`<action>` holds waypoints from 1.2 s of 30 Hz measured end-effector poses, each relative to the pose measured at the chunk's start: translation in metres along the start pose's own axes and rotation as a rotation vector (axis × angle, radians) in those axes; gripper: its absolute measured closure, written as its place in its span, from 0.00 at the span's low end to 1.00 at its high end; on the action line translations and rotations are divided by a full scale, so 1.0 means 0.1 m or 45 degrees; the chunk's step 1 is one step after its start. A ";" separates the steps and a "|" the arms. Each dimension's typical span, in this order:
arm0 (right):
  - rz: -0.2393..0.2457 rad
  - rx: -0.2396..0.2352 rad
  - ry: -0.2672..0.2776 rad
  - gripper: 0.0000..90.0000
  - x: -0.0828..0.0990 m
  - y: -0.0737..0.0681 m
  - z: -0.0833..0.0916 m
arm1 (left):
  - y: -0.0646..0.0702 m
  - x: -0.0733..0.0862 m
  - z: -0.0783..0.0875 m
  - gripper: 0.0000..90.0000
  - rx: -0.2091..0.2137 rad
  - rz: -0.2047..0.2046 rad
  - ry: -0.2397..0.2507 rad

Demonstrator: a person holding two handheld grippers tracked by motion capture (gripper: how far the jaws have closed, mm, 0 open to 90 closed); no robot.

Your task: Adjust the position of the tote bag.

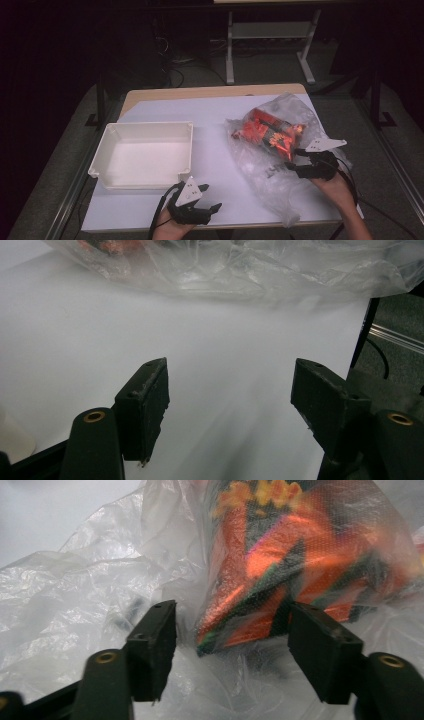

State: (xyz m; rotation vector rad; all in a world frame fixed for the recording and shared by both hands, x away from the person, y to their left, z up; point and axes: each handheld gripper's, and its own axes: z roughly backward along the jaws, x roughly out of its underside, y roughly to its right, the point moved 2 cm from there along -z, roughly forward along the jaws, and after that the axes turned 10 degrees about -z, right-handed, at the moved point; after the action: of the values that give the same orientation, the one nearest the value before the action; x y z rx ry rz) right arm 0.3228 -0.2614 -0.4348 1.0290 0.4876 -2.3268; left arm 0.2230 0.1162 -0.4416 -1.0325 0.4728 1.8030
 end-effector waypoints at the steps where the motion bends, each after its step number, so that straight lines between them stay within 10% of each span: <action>1: 0.001 0.002 -0.001 0.43 0.01 -0.01 0.00 | -0.02 0.00 0.00 0.35 0.003 0.000 0.002; 22: 0.015 0.070 -0.027 0.80 0.05 0.00 0.02 | -0.01 -0.02 0.00 0.35 -0.003 -0.014 0.009; 36: 0.035 -0.019 -0.038 1.00 0.04 -0.09 0.05 | -0.01 -0.02 0.00 0.35 -0.002 -0.016 0.010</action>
State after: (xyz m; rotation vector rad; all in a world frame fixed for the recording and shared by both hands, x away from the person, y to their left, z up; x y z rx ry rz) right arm 0.3123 -0.2588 -0.4337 0.9865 0.4756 -2.3078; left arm 0.2241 0.1158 -0.4399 -1.0414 0.4688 1.7893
